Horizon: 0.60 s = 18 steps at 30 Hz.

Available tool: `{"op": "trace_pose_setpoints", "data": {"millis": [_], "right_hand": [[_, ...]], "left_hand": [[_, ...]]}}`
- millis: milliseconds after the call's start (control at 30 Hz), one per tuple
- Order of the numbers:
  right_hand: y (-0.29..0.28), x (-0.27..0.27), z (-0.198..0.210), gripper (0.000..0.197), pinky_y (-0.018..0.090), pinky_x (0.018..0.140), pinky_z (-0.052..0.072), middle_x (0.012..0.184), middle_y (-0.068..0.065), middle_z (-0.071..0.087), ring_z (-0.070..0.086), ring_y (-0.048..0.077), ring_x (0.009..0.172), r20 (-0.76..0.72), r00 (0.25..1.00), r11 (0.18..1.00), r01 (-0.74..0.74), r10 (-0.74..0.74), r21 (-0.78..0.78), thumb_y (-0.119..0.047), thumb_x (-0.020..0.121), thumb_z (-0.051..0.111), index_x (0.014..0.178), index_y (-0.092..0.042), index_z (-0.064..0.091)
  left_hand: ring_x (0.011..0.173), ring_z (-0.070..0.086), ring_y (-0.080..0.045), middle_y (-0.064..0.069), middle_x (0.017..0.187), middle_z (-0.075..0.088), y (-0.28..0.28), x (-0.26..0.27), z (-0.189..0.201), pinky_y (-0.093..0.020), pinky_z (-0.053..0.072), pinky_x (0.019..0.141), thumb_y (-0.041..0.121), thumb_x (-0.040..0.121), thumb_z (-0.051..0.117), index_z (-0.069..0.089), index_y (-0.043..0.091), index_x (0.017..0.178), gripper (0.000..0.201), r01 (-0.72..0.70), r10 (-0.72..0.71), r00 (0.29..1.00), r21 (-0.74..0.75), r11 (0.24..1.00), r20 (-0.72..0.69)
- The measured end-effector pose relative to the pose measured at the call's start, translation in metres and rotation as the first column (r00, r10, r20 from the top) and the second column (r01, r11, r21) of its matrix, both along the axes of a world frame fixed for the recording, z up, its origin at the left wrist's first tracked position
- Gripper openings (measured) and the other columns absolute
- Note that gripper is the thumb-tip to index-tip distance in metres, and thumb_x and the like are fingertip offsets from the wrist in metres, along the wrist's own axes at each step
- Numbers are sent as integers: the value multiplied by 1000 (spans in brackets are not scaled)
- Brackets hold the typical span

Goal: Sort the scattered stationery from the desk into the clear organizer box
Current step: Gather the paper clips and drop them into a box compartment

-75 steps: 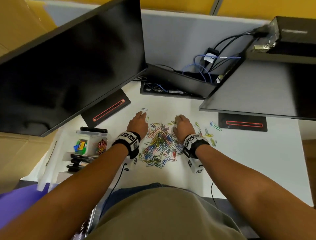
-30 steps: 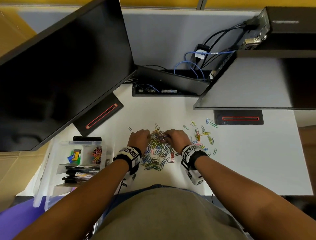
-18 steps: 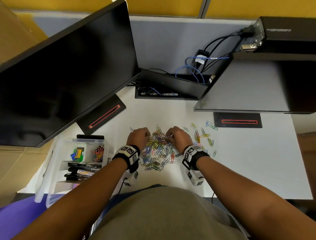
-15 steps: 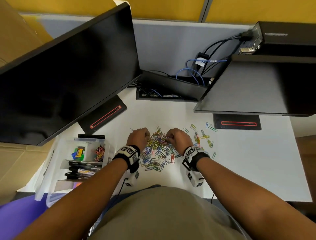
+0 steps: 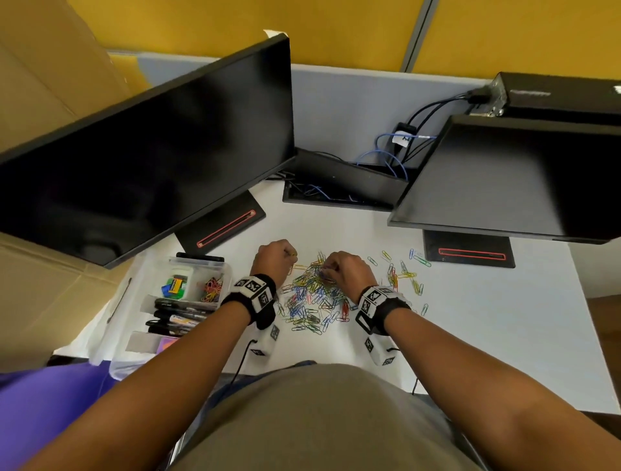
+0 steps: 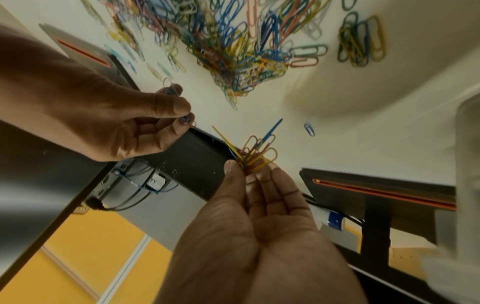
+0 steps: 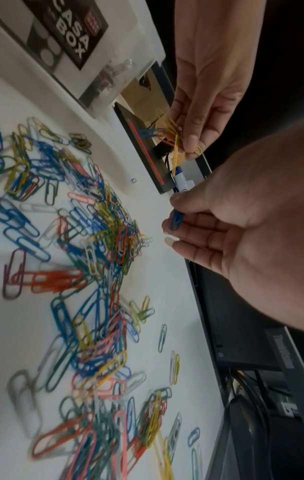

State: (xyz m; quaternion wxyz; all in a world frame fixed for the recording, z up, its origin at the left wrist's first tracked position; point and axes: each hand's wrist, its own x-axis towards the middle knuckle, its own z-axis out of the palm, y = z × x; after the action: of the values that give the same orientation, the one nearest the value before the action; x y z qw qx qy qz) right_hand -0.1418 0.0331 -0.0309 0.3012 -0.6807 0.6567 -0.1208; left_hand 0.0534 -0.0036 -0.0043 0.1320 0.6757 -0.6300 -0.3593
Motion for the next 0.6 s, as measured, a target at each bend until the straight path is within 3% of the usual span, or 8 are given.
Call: {"op": "trace_pose_setpoints", "data": {"millis": [167,333,467,600], "right_hand": [[-7,23,14,9,29,75,48,98,0,69,62,20,89,41,999,999,-32,33,-30,-24,91,65,97,-17,68],[-18,53,25,12,34,79,53,99,1,70,63,20,89,61,995,995,-78,82,-57,-27,92,65,100,-18,69],[-25,77,31,13,35,80,54,98,-1,70,64,18,88,81,989,991,-116,121,-73,-28,92,65,100,-19,70],[-27,105,36,12,36,79,55,94,-3,70,64,17,86,95,981,984,-159,167,-86,-31,91,65,99,-22,69]], "left_hand": [[79,62,-17,0,85,67,4,16,17,-22,45,72,18,88,67,71,16,90,5,-70,70,998,-66,995,-11],[80,63,-16,3,81,66,8,41,32,-28,52,77,20,88,68,70,18,88,3,-148,146,989,-105,983,-30],[76,57,-13,5,75,60,16,69,45,-24,45,76,16,89,68,70,13,89,3,-236,229,971,-168,957,-62],[81,64,-17,6,75,63,26,102,52,-30,52,83,17,90,67,69,17,85,4,-340,330,940,-182,923,-83]]}}
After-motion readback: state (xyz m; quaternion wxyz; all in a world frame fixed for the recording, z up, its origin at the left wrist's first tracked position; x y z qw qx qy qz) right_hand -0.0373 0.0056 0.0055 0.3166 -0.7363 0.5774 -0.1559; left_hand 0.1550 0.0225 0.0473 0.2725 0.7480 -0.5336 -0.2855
